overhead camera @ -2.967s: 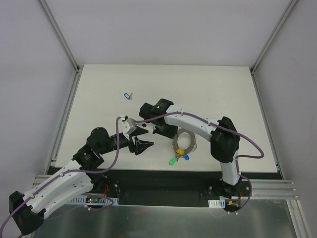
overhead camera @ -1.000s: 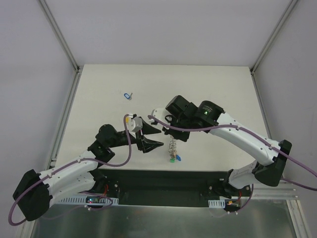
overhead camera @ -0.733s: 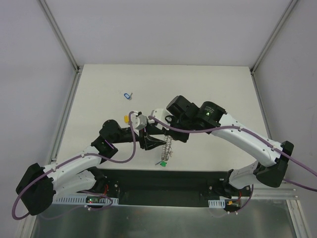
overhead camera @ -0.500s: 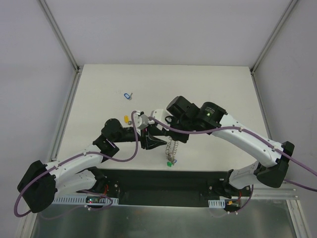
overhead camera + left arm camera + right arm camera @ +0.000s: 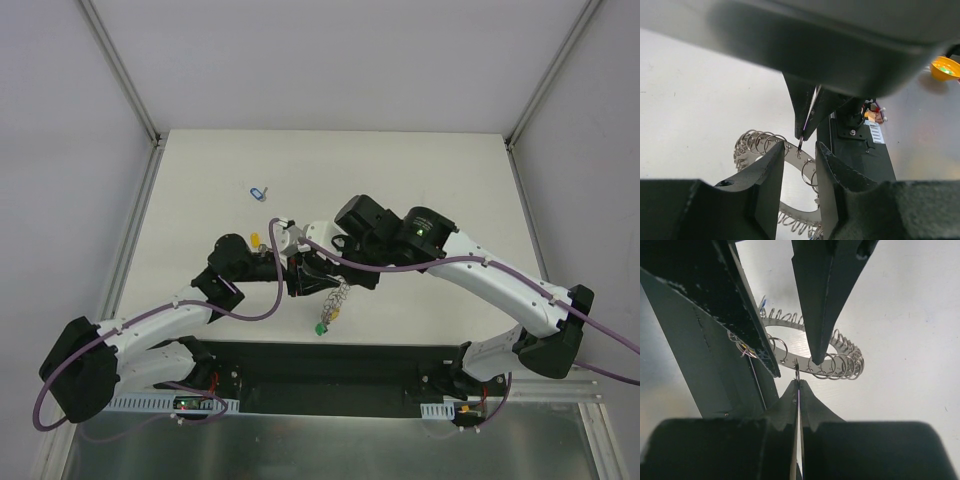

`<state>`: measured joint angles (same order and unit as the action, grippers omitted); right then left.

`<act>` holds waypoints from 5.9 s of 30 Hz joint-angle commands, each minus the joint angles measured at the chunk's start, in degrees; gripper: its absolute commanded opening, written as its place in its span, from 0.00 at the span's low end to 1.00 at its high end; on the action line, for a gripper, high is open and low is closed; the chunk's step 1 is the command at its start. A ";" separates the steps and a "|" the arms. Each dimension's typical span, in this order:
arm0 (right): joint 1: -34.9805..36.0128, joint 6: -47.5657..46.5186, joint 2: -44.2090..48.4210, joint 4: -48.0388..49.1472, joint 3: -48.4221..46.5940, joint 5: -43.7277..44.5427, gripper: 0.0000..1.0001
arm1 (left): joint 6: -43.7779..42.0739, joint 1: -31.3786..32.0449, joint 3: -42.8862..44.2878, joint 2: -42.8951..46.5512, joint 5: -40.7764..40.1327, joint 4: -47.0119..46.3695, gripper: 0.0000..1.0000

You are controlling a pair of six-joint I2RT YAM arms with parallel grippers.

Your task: Put the keys on the keyring

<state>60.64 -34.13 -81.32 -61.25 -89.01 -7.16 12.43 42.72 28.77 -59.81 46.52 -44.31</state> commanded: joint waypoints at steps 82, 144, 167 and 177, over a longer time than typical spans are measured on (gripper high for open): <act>0.00 1.96 7.58 13.88 7.18 -3.83 0.01 | -0.56 0.17 3.04 2.15 2.96 2.39 0.22; -17.75 25.78 26.21 67.58 38.39 -28.17 0.34 | 14.20 -0.88 -3.11 9.45 -16.46 -16.68 0.00; -21.88 25.87 23.22 69.60 36.54 -39.95 0.33 | 16.40 -0.88 1.46 4.79 -11.19 -21.86 0.00; -23.64 25.87 23.49 69.69 34.87 -43.99 0.29 | 16.75 -0.88 2.60 3.12 -8.12 -22.48 0.00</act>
<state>37.78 -8.10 -58.11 4.71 -50.70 -47.44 27.86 42.26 28.34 -56.66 35.79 -59.40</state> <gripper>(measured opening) 0.299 0.008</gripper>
